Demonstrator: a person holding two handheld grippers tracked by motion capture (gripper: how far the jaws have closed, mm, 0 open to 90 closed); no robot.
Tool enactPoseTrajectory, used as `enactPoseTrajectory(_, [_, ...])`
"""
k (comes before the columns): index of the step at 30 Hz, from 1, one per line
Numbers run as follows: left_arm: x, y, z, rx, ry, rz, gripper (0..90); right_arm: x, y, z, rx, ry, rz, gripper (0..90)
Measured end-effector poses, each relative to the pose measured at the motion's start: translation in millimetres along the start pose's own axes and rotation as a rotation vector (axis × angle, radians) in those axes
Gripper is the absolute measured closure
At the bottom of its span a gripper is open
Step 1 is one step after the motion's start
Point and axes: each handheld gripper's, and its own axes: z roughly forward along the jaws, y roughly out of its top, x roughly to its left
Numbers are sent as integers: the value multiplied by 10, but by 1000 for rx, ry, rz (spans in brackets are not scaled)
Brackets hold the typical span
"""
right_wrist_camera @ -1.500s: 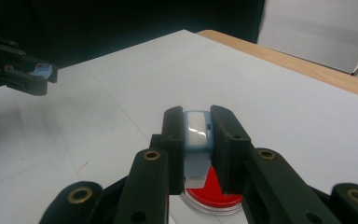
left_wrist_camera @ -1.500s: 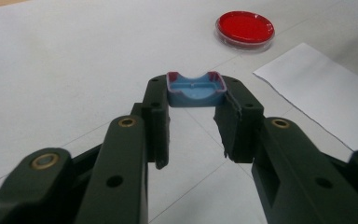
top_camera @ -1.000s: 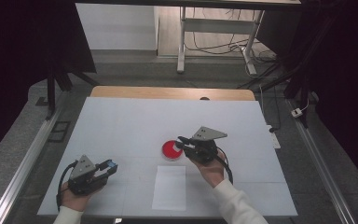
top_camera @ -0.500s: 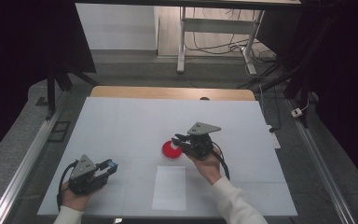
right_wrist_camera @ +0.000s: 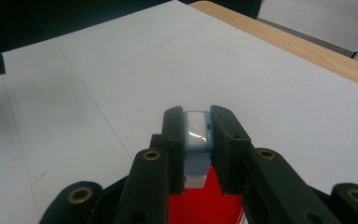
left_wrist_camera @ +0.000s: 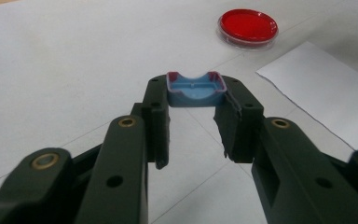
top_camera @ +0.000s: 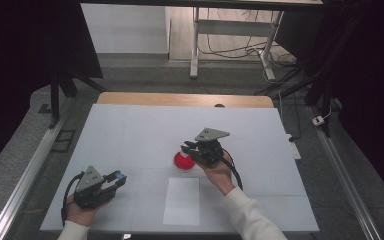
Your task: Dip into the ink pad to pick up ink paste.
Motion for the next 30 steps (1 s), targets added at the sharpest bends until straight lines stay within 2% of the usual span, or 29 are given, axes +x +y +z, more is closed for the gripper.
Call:
enactPoseTrajectory(12, [3, -1, 5, 4, 3, 0, 653, -83, 11, 126, 52, 11, 2, 755])
enactPoseTrajectory(30, [2, -4, 11, 8, 1, 0, 653, -101, -64, 250, 138, 2, -17, 756])
